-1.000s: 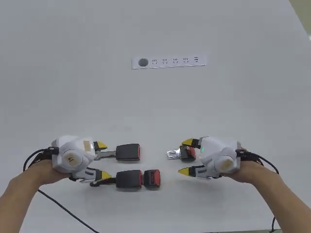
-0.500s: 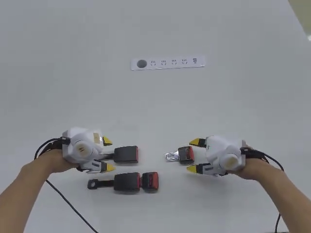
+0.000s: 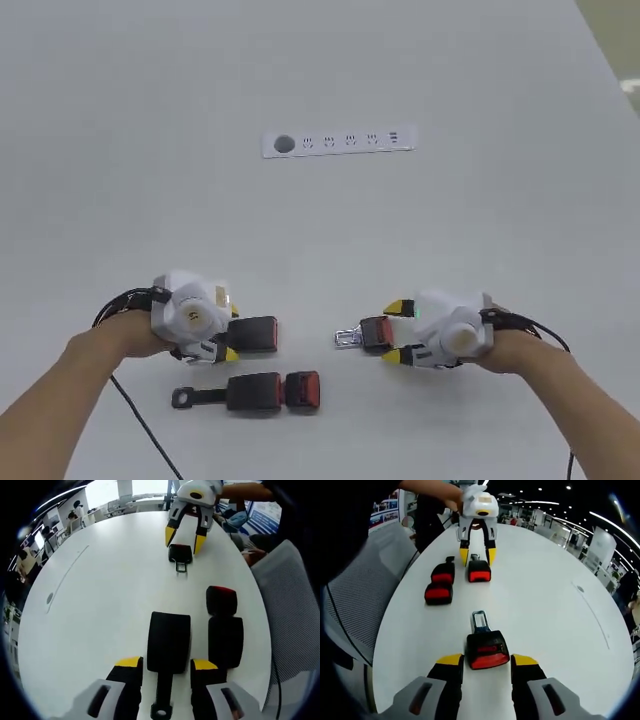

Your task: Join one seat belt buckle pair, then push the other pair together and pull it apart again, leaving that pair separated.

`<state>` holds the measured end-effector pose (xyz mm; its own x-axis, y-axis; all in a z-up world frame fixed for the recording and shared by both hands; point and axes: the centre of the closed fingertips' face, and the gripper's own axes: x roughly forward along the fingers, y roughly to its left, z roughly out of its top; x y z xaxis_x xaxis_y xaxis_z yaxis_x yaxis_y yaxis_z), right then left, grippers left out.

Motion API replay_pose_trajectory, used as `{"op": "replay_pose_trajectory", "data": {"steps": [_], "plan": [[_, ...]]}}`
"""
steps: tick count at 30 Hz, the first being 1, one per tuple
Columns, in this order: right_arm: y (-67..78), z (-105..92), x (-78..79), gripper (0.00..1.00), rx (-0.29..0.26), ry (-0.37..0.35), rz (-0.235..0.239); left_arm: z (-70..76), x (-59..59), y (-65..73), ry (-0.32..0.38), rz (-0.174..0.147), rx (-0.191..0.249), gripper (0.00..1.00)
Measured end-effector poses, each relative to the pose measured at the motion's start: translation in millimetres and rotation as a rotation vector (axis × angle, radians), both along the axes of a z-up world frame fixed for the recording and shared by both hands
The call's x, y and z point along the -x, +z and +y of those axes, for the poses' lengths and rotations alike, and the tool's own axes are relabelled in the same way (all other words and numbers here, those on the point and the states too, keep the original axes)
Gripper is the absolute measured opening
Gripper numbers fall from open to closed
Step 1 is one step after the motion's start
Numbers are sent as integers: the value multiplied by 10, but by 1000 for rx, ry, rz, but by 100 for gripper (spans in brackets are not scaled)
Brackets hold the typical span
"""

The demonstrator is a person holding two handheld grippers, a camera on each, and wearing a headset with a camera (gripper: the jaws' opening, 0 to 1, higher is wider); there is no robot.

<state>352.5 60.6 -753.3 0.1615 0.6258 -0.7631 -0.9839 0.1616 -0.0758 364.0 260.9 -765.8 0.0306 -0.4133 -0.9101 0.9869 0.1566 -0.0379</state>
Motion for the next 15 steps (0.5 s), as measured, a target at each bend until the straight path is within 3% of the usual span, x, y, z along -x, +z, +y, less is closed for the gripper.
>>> {"op": "replay_pose_trajectory", "data": {"steps": [5,15], "plan": [[-66,-5,7,32,15,17,3,22,31,-47,-26,8,-33,34],[-75,7,23,31,23,35,-9,12,21,-46,-25,5,-33,32]]}}
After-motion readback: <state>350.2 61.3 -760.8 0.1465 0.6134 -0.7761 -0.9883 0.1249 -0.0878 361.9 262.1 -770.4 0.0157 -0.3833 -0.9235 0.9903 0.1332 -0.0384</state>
